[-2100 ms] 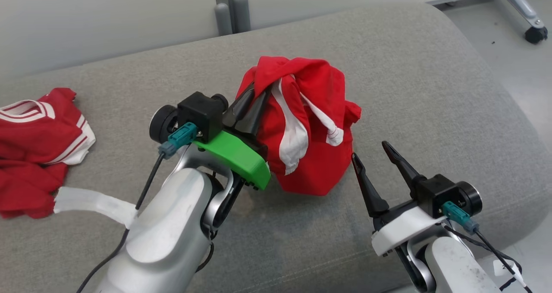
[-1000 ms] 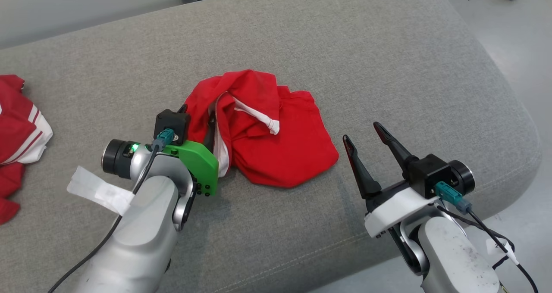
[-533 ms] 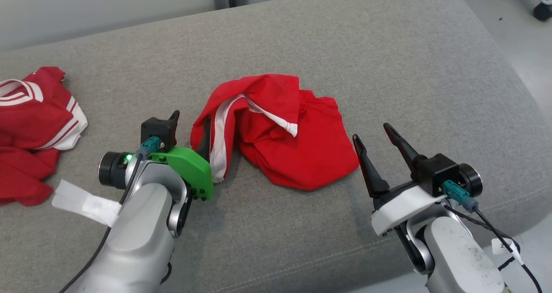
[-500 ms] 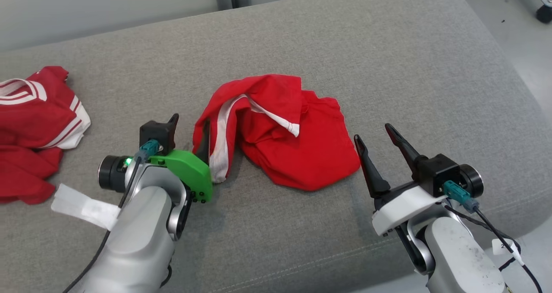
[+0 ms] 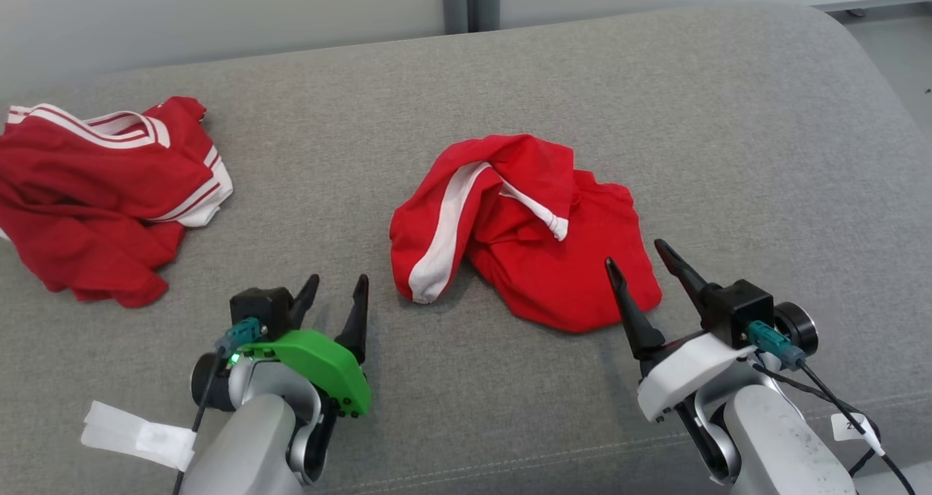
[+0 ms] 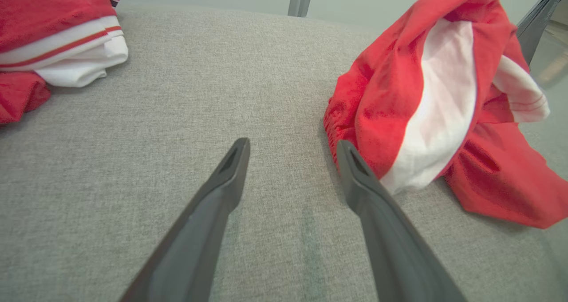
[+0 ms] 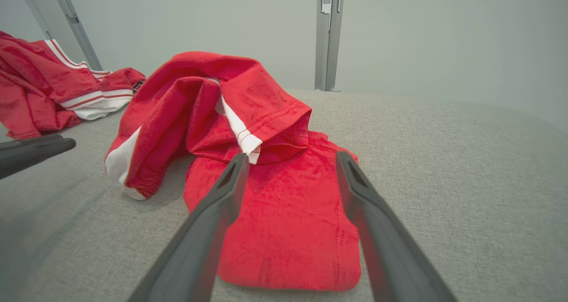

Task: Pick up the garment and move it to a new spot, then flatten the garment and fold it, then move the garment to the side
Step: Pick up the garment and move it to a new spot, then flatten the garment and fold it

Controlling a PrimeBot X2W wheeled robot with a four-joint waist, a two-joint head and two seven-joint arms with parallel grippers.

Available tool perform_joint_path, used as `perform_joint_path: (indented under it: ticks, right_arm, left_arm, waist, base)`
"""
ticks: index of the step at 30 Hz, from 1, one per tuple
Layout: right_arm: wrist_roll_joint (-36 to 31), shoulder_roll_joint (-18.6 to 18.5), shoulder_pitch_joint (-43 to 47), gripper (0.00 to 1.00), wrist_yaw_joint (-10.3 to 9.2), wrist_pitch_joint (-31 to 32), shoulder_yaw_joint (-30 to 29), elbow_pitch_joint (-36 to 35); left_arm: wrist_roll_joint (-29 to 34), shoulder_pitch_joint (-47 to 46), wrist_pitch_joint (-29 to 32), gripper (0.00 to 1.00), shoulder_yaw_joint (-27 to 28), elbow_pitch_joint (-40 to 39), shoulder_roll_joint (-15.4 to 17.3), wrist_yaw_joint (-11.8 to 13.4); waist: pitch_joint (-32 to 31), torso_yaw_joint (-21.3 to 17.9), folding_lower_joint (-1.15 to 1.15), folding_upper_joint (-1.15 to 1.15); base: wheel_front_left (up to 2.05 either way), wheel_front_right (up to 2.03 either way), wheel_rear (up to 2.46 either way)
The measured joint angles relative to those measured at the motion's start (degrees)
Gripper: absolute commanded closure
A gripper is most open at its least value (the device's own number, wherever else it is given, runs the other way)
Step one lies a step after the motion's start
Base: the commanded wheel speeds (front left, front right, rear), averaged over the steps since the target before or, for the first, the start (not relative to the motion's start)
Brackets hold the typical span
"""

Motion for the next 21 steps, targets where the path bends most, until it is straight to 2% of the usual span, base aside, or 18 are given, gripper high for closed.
perform_joint_path:
  ticks: [3, 14, 21]
  right_arm:
    - [0.01, -0.04, -0.04, 0.00, 0.30, 0.00, 0.37, 1.63]
    - [0.04, -0.47, -3.41, 0.00, 0.73, 0.00, -0.05, 6.43]
    - [0.87, -0.31, -5.87, 0.00, 1.26, 0.00, -0.40, 11.79]
  left_arm:
    - [-1.31, 1.65, -0.07, 0.00, -1.71, -2.30, -0.01, -0.71]
    - [-2.10, 2.45, -0.31, 0.00, -4.57, -9.40, 0.02, -0.53]
    - [-1.94, 3.07, -0.31, 0.00, -4.75, -12.22, 0.05, 1.40]
  waist:
    - [-0.17, 1.51, 0.00, 0.00]
    - [0.15, 6.74, 0.00, 0.00]
    - [0.96, 9.72, 0.00, 0.00]
  base:
    - [0.00, 0.00, 0.00]
    - [0.00, 0.00, 0.00]
    - [0.00, 0.00, 0.00]
